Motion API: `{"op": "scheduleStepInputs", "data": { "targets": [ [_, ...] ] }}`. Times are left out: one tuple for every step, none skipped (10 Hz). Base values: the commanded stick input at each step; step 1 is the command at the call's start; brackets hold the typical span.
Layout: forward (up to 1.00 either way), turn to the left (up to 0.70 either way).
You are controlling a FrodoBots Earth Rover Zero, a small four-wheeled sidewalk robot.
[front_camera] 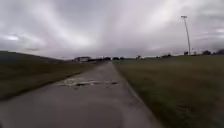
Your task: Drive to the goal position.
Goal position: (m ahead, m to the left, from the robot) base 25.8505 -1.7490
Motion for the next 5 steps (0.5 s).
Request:
{"op": "scheduleStepInputs", "data": {
  "targets": [
    [0.70, 0.00],
    [0.70, 0.00],
    [0.70, 0.00],
    [0.70, 0.00],
    [0.70, 0.00]
  ]
}}
